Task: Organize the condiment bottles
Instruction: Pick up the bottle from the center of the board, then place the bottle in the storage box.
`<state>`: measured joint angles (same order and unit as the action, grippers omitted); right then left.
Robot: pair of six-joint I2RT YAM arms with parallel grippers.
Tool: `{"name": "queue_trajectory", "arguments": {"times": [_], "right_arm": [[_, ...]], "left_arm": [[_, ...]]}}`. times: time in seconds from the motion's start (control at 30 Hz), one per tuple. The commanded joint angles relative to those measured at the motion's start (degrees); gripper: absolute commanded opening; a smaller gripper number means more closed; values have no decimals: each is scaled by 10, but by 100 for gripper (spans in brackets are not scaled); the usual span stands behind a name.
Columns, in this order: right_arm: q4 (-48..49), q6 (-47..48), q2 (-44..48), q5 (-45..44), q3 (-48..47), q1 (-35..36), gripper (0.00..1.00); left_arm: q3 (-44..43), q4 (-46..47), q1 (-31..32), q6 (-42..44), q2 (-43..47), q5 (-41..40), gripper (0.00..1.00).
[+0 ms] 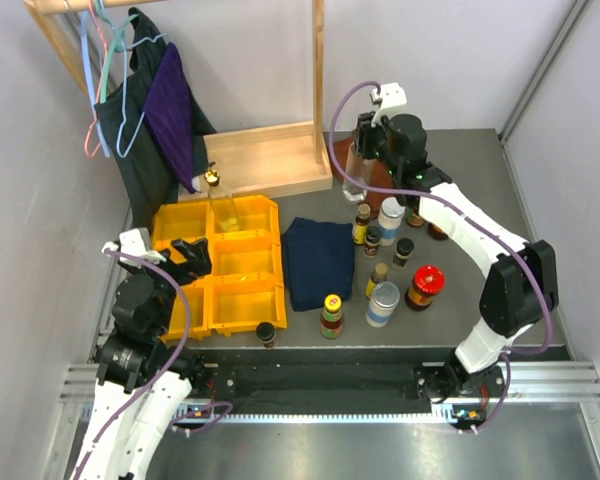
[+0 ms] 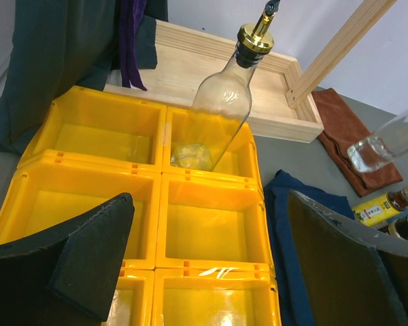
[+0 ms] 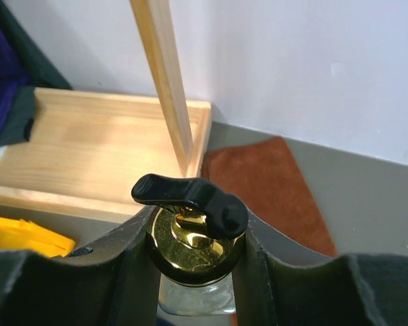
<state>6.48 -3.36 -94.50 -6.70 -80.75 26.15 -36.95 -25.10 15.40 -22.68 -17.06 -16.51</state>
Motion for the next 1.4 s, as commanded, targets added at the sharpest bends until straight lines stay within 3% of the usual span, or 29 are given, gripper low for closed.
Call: {"name": "queue_trajectory", "arguments": {"times": [0.0,0.6,0.93,1.37], "right_arm": [[48,12,64,1,-70,28,0],[13,44,87,19,-179,156,0],[17,38,14,34,-227,224,0],[30,-15,-125,61,-304,244,0]], "left_arm": [[-3,3,-3,-7,11,13,99],[-2,4,-2,1,22,26,99],[-2,-1,-2,-2,31,18,99],[-1,1,-2,-2,35,16,99]]}}
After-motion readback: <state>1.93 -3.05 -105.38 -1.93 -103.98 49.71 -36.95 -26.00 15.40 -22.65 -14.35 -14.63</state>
